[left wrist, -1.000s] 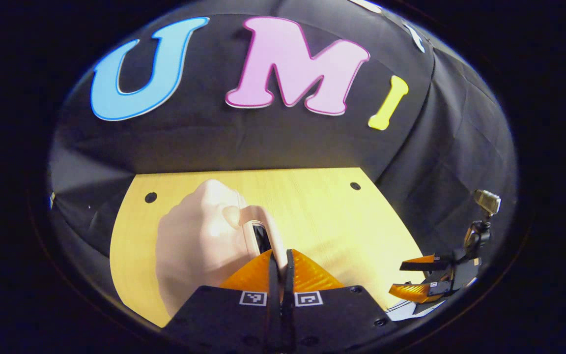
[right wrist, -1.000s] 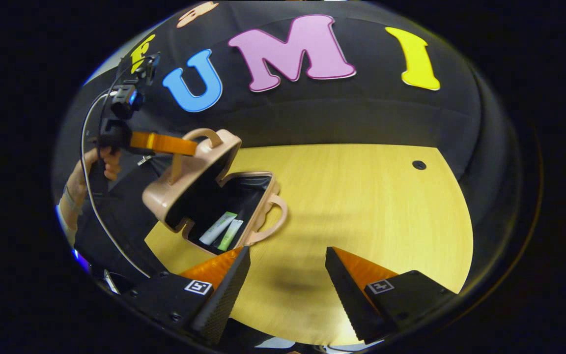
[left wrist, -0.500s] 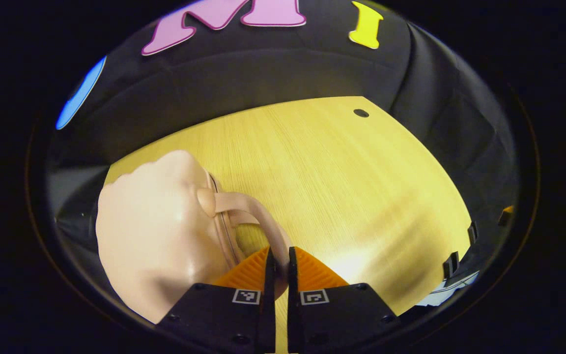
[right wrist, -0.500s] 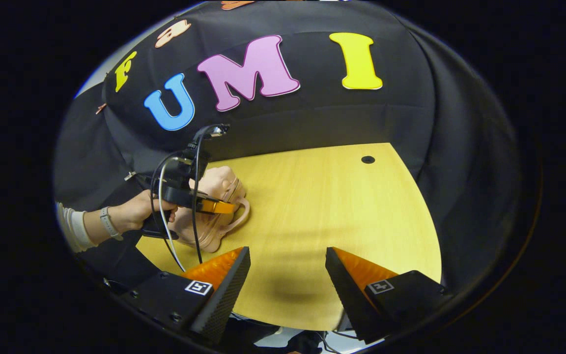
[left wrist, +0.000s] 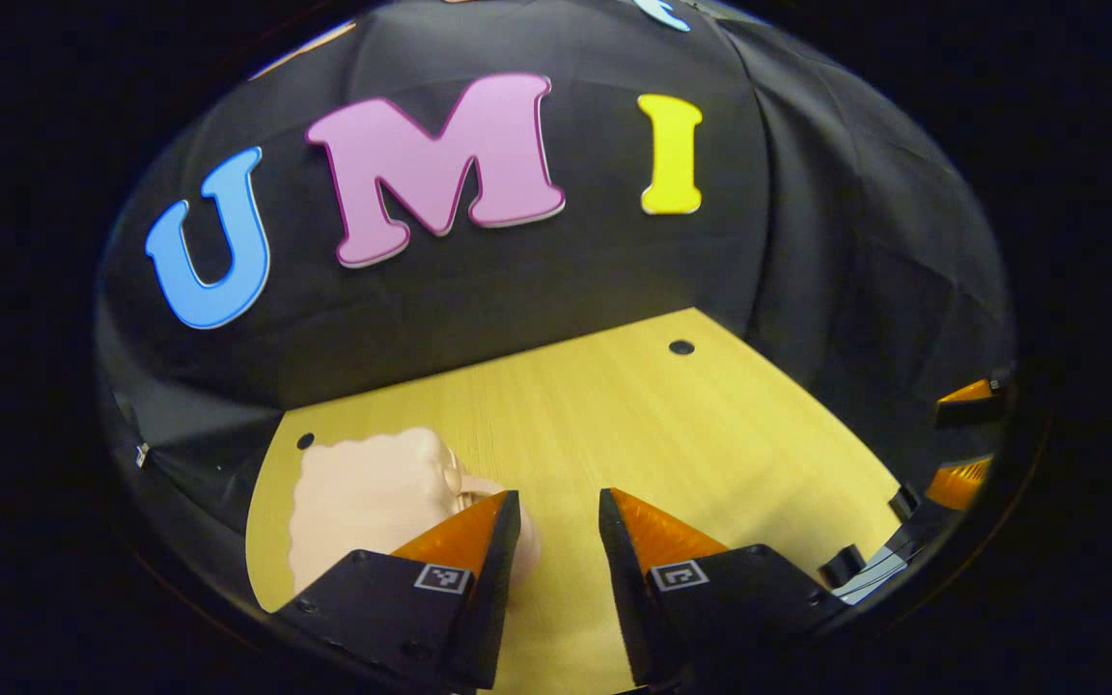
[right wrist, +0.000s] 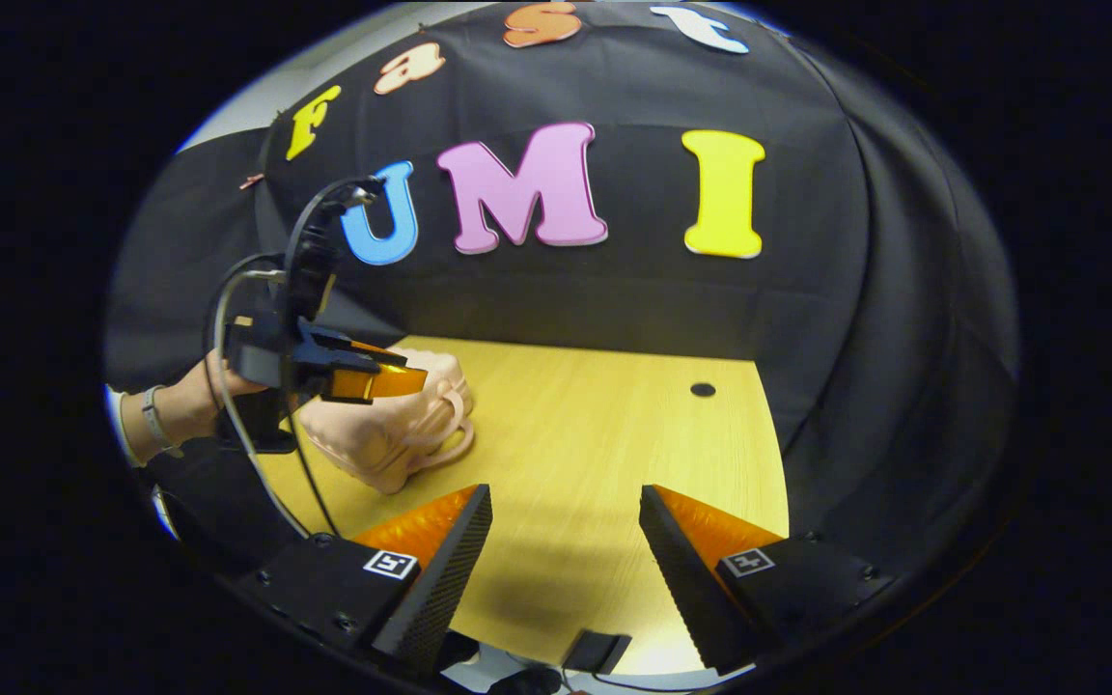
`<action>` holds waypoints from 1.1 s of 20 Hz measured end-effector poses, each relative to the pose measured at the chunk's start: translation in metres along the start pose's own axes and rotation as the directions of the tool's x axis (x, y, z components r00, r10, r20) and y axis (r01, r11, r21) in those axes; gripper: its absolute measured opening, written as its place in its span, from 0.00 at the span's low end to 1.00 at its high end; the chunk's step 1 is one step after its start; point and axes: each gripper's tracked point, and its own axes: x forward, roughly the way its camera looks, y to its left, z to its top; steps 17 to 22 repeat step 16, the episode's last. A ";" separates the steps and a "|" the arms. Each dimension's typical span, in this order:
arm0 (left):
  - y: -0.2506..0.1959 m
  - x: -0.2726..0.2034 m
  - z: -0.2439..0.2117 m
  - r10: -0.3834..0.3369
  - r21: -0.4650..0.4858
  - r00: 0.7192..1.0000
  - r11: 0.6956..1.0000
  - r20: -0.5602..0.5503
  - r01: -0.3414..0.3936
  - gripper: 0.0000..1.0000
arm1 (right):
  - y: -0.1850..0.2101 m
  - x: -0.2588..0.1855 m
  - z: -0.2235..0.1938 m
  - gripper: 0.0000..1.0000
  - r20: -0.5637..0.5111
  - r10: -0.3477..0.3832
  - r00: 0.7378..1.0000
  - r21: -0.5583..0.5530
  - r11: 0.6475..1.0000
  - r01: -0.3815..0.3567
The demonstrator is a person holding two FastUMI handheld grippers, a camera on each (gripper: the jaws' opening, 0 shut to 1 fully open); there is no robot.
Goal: First open the suitcase, pack the skin care products into it, and then close the suitcase.
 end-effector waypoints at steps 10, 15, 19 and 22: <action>0.004 -0.123 0.075 0.055 -0.068 0.929 0.997 0.366 -0.032 0.74 | 0.061 -0.022 0.135 0.97 0.384 0.001 0.923 -0.115 0.992 0.046; 0.015 -0.132 0.079 0.044 -0.067 0.911 0.998 0.411 -0.018 0.78 | 0.092 -0.027 0.155 0.97 0.447 -0.004 0.895 -0.188 0.977 0.098; 0.018 -0.133 0.078 0.056 -0.076 0.914 0.997 0.403 -0.028 0.82 | 0.097 -0.025 0.154 0.97 0.439 -0.005 0.898 -0.183 0.979 0.095; 0.018 -0.133 0.078 0.056 -0.076 0.914 0.997 0.403 -0.028 0.82 | 0.097 -0.025 0.154 0.97 0.439 -0.005 0.898 -0.183 0.979 0.095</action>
